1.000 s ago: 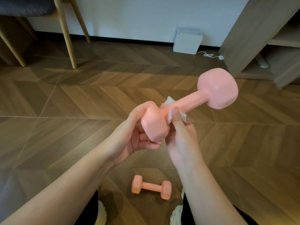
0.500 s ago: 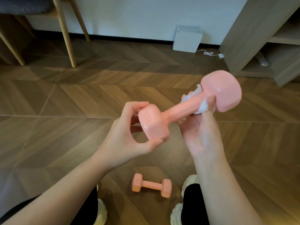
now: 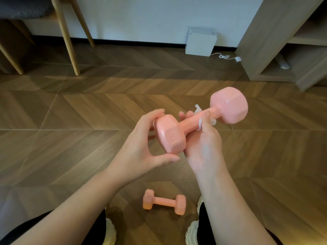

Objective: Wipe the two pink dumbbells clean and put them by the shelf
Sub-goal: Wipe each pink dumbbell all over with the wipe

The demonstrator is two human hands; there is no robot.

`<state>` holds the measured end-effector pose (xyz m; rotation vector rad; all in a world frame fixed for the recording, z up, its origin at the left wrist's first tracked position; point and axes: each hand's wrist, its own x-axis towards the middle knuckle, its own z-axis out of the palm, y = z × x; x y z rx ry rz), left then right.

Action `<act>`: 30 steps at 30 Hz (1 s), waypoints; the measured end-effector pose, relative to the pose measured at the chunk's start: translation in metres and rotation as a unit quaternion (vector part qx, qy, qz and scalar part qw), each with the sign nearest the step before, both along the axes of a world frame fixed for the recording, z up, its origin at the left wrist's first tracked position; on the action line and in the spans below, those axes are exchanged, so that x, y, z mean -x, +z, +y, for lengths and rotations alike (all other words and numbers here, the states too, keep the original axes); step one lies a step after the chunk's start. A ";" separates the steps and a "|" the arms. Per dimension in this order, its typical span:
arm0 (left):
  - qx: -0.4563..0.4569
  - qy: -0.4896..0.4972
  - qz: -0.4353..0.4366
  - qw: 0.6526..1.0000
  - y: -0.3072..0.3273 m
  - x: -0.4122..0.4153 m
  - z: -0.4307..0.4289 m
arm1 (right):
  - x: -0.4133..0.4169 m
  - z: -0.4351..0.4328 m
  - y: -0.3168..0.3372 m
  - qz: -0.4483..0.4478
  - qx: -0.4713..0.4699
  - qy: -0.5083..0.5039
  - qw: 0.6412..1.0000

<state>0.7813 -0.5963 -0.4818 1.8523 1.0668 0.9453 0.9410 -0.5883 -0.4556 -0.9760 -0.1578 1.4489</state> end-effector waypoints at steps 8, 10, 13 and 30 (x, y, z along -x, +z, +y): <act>0.406 0.028 -0.226 0.885 0.009 -0.014 0.003 | 0.008 0.002 -0.006 -0.025 -0.003 0.012 1.000; 0.359 0.035 -0.201 0.911 0.010 -0.010 0.003 | 0.015 -0.003 -0.007 -0.040 0.003 0.038 0.998; 0.322 0.049 -0.170 0.930 0.009 -0.006 0.003 | 0.023 -0.007 -0.010 -0.051 0.008 0.086 0.995; 0.343 -0.018 -0.183 0.921 0.000 -0.001 -0.006 | -0.018 0.006 0.000 0.091 -0.051 -0.053 0.993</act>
